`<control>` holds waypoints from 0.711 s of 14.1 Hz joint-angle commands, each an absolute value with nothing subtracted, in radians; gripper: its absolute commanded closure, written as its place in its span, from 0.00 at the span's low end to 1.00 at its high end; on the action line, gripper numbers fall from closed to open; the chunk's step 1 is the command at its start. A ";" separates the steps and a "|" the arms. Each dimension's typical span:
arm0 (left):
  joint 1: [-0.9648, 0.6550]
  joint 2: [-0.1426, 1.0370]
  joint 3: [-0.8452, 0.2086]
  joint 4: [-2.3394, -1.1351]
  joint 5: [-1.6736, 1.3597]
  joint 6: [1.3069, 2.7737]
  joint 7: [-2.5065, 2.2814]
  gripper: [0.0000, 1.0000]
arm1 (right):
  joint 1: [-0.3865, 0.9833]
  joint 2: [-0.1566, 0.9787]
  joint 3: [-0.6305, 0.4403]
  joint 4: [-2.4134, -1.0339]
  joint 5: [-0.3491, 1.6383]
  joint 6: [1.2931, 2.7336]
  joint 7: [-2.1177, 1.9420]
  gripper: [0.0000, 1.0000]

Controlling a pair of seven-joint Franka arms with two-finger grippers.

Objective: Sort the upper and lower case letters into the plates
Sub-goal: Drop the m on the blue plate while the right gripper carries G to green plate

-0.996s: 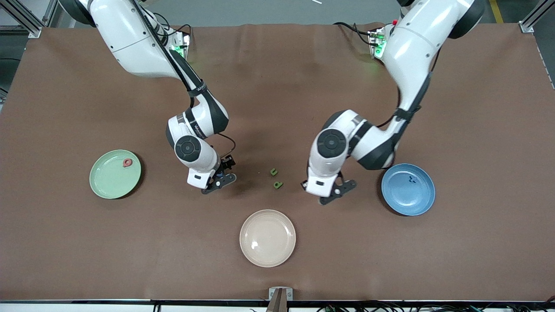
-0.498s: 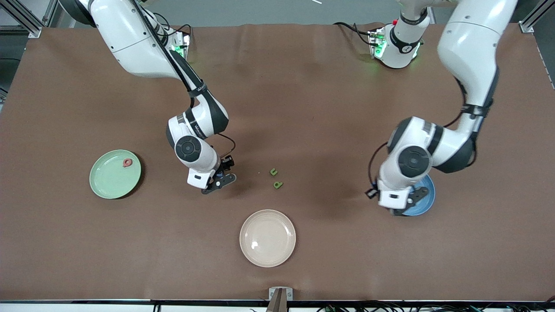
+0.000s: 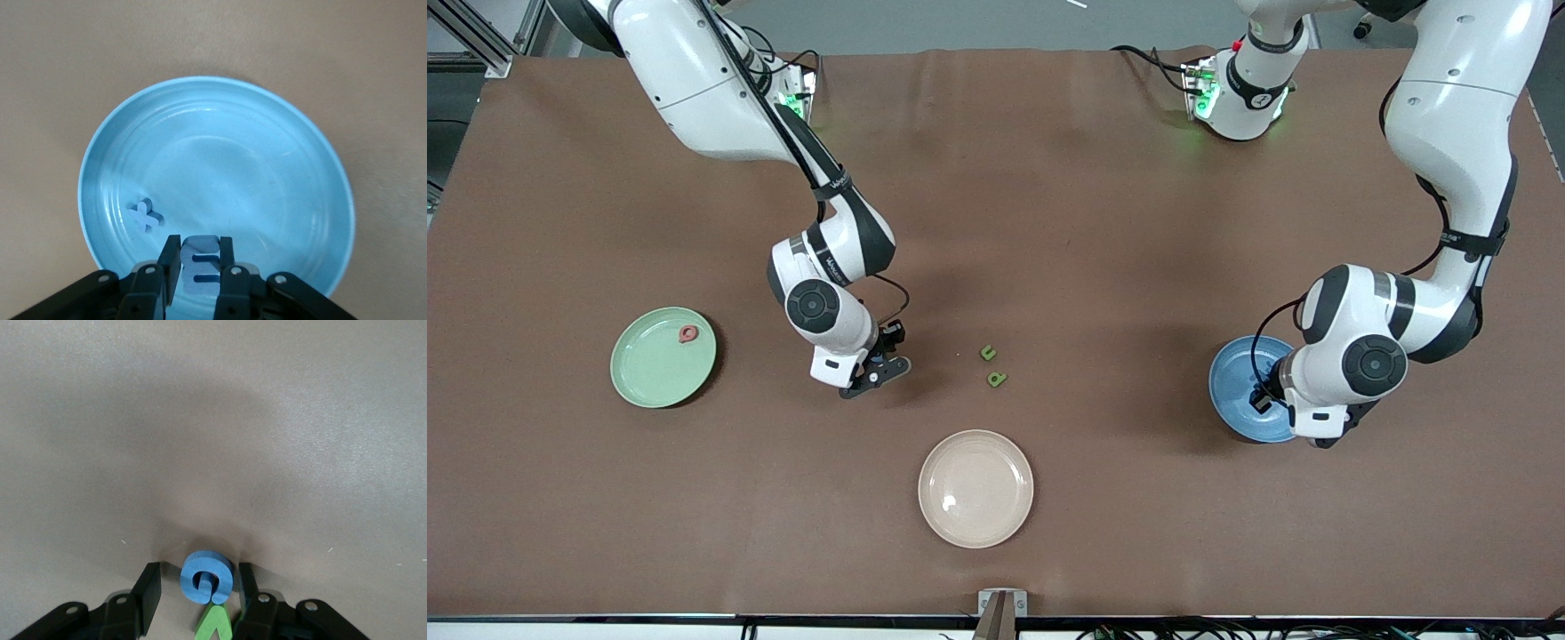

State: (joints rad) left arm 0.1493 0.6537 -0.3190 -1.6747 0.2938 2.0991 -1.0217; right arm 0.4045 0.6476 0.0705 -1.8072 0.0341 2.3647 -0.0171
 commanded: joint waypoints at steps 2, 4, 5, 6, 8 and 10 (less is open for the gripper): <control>0.153 0.664 -0.319 -1.678 0.319 2.111 -1.029 0.34 | 0.419 0.658 0.063 -1.799 0.025 2.370 -0.008 0.66; 0.147 0.652 -0.322 -1.680 0.319 2.106 -1.037 0.00 | 0.419 0.657 0.061 -1.798 0.023 2.368 -0.008 0.78; 0.143 0.637 -0.328 -1.675 0.316 2.097 -1.051 0.00 | 0.419 0.657 0.061 -1.798 0.018 2.368 -0.008 0.85; 0.140 0.620 -0.336 -1.671 0.304 2.092 -1.051 0.00 | 0.417 0.655 0.061 -1.796 0.014 2.367 -0.008 0.91; 0.135 0.601 -0.406 -1.664 0.281 2.066 -1.098 0.00 | 0.416 0.650 0.061 -1.793 0.011 2.356 -0.006 0.95; 0.109 0.607 -0.477 -1.655 0.288 2.066 -1.167 0.00 | 0.408 0.643 0.061 -1.786 0.011 2.353 -0.005 0.95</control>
